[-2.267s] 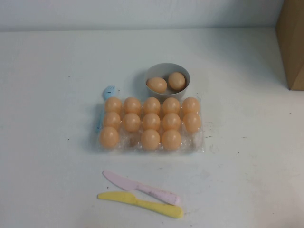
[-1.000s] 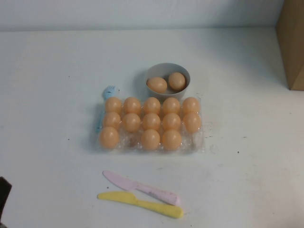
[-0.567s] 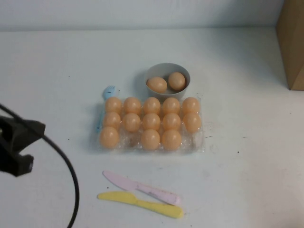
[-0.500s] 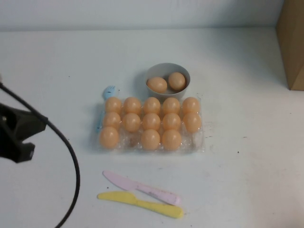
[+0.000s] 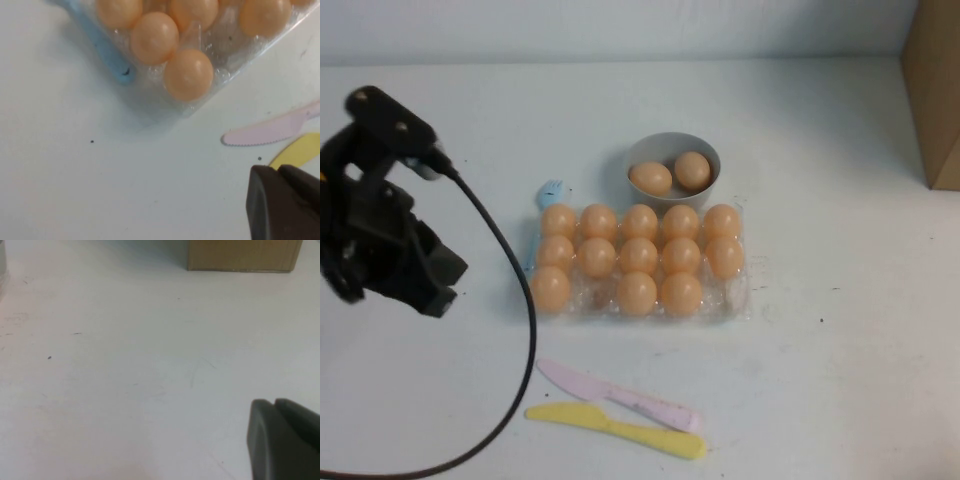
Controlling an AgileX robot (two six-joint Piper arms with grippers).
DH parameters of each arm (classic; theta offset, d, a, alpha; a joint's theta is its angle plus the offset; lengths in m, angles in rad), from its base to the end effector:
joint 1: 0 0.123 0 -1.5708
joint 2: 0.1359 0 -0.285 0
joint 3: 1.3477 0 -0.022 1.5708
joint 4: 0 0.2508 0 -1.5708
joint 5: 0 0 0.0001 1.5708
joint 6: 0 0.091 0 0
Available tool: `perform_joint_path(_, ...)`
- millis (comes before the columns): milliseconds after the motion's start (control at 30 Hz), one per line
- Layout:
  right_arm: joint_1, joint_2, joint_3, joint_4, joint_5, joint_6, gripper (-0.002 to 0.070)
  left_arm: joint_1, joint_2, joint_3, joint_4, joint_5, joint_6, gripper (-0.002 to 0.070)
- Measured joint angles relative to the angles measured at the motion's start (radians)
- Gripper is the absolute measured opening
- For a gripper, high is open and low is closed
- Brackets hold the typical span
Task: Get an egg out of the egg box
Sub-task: Pick up the egg from the plastic box
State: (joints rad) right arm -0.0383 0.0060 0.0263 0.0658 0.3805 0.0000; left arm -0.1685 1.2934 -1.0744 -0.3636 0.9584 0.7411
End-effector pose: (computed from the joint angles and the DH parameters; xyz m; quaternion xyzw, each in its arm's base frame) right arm 0.0533 0.0002 0.1699 0.0332 0.8114 0.0166 0.5833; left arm 0.2459 -0.0687 0.3181 0.3606 0.8870 -0.0955 0.2721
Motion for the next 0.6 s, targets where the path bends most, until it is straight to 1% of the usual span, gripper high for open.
perform_joint_path(133, 0.000, 0.000, 0.000, 0.000, 0.000, 0.000, -0.0017, -0.119, 0.050, -0.003, 0.141, -0.031, -0.111, -0.0005)
perform_joint_path(267, 0.000, 0.000, 0.000, 0.000, 0.000, 0.000, -0.0017, -0.179, 0.120, -0.039, 0.211, -0.014, -0.206, -0.0005)
perform_joint_path(433, 0.000, 0.000, 0.000, 0.000, 0.000, 0.000, -0.0017, -0.197, 0.229, -0.168, 0.236, 0.084, -0.292, -0.0005)
perform_joint_path(600, 0.000, 0.000, 0.000, 0.000, 0.000, 0.000, -0.0017, -0.197, 0.343, -0.304, 0.258, 0.179, -0.336, -0.0005)
